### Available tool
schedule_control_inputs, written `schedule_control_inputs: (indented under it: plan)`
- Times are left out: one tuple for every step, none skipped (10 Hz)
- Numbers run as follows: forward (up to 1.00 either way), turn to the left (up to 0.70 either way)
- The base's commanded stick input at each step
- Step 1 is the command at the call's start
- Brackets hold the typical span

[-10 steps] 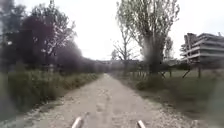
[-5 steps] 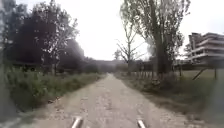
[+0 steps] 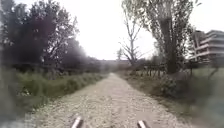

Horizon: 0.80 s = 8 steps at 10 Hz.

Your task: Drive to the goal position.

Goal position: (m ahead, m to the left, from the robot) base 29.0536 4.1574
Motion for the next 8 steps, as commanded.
schedule_control_inputs:
  plan:
    - [1.00,0.00]
    - [1.00,0.00]
    - [1.00,0.00]
    - [1.00,0.00]
    - [1.00,-0.02]
    - [1.00,-0.16]
    - [1.00,-0.35]
    - [1.00,-0.29]
